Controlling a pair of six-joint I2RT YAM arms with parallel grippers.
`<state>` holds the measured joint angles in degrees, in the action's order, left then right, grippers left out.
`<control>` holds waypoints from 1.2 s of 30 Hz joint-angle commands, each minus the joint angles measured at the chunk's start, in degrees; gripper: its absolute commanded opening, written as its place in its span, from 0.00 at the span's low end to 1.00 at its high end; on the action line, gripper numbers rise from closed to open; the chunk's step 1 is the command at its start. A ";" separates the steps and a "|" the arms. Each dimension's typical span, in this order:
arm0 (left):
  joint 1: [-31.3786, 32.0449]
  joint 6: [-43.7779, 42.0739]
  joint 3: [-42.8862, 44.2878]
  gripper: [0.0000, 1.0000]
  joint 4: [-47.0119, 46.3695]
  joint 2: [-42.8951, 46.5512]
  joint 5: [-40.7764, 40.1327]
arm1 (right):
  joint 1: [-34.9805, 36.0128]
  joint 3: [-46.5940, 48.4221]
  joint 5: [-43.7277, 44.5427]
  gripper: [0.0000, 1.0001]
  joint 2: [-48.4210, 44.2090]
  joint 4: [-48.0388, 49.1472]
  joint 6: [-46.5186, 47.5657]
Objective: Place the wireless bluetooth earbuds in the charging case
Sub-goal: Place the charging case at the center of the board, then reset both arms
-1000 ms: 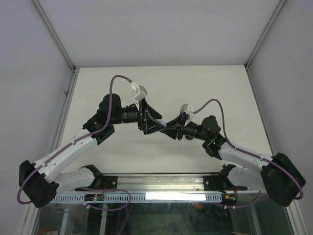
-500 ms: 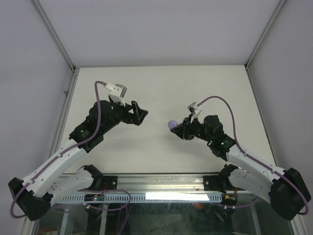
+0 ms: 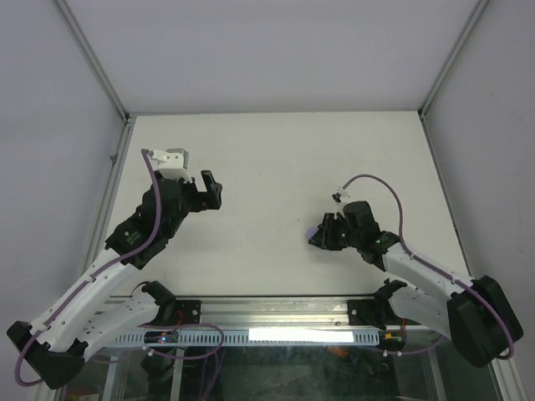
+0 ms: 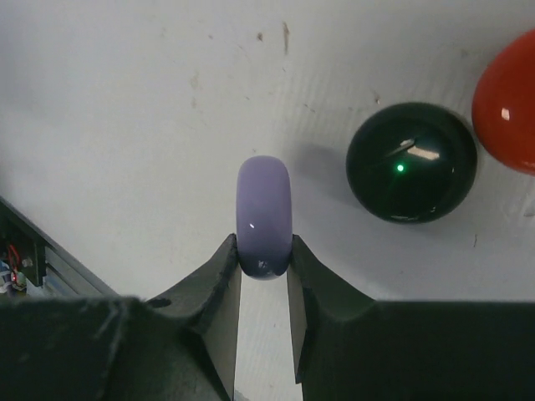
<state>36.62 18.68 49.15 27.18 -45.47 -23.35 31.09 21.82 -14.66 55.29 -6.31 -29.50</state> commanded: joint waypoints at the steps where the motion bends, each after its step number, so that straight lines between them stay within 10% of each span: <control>1: -1.44 0.49 -0.21 0.99 -0.38 1.78 -3.59 | -0.23 -0.86 -2.43 0.02 5.97 5.99 -2.90; 13: -7.24 2.52 -1.21 0.99 -0.88 4.07 0.21 | -0.25 -0.55 1.81 0.45 9.80 6.22 -2.58; 25: -7.36 4.72 -1.72 0.99 -0.60 13.15 0.41 | -0.33 5.65 11.93 0.66 -8.98 -13.20 0.49; 28: -7.36 4.52 -1.82 0.99 -0.06 17.58 -0.57 | -0.33 8.97 17.98 0.97 -13.74 -17.56 2.90; 36: -7.36 2.61 -3.35 0.99 -0.56 26.40 -3.90 | -0.31 13.76 32.60 1.00 -24.51 -19.84 9.27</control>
<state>29.87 22.52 46.92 28.32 -21.02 -25.45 30.94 32.27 7.53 34.61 -24.47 -24.56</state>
